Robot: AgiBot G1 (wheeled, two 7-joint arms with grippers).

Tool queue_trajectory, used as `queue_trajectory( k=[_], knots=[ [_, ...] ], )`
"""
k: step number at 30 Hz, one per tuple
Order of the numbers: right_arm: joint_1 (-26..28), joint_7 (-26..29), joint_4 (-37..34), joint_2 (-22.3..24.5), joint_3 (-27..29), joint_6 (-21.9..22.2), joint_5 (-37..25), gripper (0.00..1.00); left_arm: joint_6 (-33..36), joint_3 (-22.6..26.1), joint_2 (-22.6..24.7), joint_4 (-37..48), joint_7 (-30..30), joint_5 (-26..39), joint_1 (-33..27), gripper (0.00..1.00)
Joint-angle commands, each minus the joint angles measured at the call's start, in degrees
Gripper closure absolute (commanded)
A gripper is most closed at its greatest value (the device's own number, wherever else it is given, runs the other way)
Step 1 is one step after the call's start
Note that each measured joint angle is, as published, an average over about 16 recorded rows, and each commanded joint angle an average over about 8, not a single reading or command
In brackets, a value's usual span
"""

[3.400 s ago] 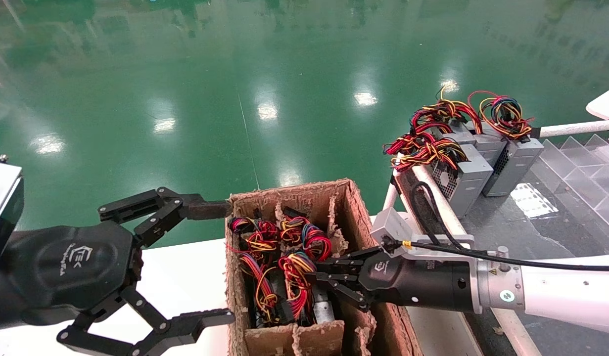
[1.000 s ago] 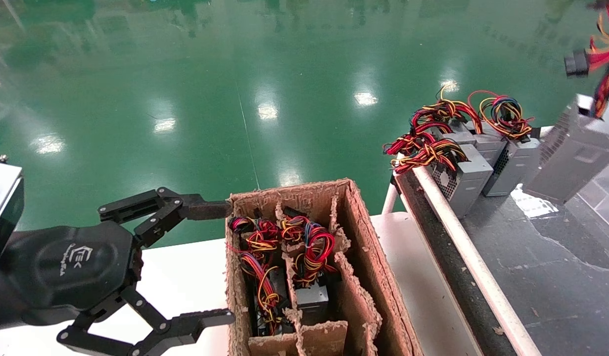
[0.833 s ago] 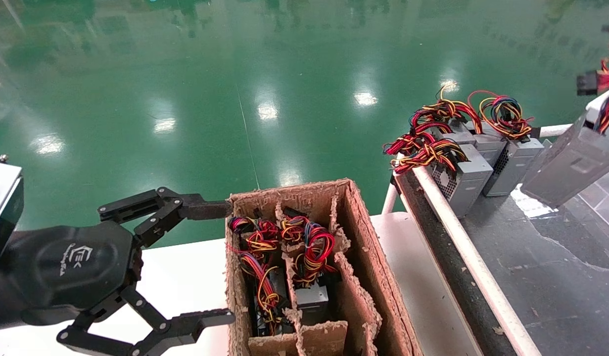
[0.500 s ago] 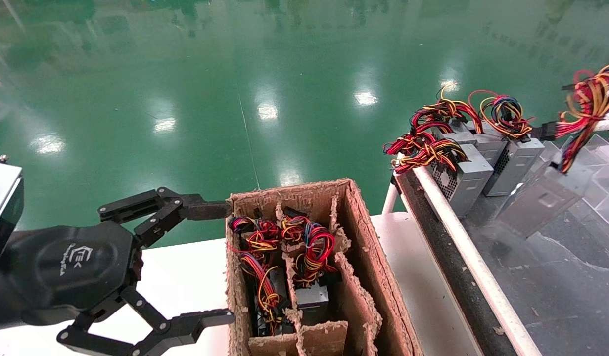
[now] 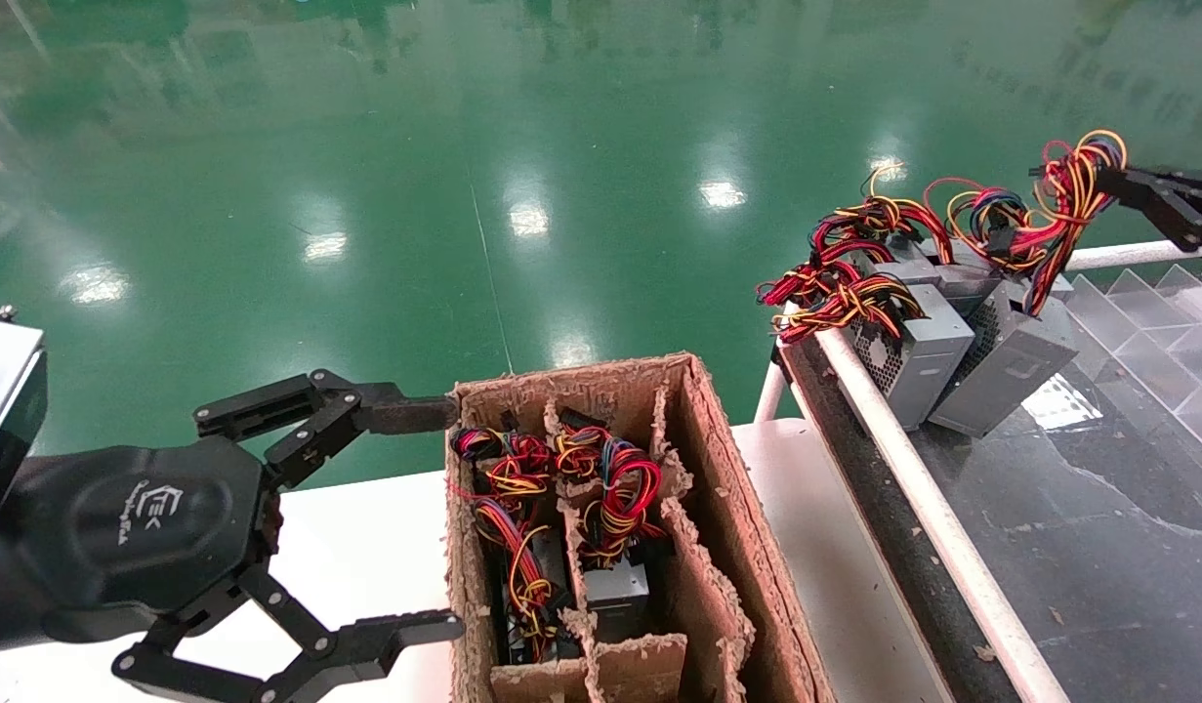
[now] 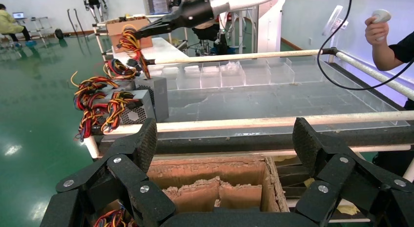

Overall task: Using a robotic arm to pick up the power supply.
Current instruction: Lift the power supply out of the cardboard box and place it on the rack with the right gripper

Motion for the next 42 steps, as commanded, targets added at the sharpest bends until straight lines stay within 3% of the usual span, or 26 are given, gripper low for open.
queue_trajectory(
  k=[1, 5, 16, 31, 32, 39, 40, 42],
  knots=[
    [0.44, -0.34, -0.77, -1.43, -0.14, 3.04, -0.28, 1.0, 0.0, 0.0, 0.0, 0.0, 0.0, 0.0, 0.0, 0.0],
    [1.2, 0.0, -1.44, -2.91, -0.33, 4.41, -0.58, 1.0, -0.01, 0.01, -0.01, 0.0, 0.01, -0.01, 0.0, 0.0],
    [1.8, 0.44, -2.09, -3.85, -1.24, -0.11, -1.8, 1.0, -0.02, 0.04, -0.02, 0.0, 0.02, -0.03, -0.01, 0.0],
    [2.6, 0.37, -2.58, -5.9, -1.38, -0.65, -1.98, 0.99, -0.03, 0.07, -0.03, 0.0, 0.04, -0.05, -0.02, 0.0],
    [2.66, 0.34, -2.59, -6.02, -1.4, -0.65, -2.01, 0.92, -0.03, 0.07, -0.03, 0.0, 0.04, -0.05, -0.02, 0.0],
    [2.67, 0.35, -3.12, -6.5, -1.68, 0.04, -2.4, 0.05, -0.04, 0.09, -0.04, 0.0, 0.04, -0.06, -0.02, 0.0],
    [2.66, 0.4, -3.22, -6.52, -1.69, 0.18, -2.42, 0.0, -0.04, 0.09, -0.04, 0.0, 0.05, -0.06, -0.02, 0.0],
    [2.66, 0.51, -3.38, -6.5, -1.7, 0.37, -2.43, 0.0, -0.04, 0.1, -0.04, 0.0, 0.05, -0.07, -0.02, 0.0]
  ],
)
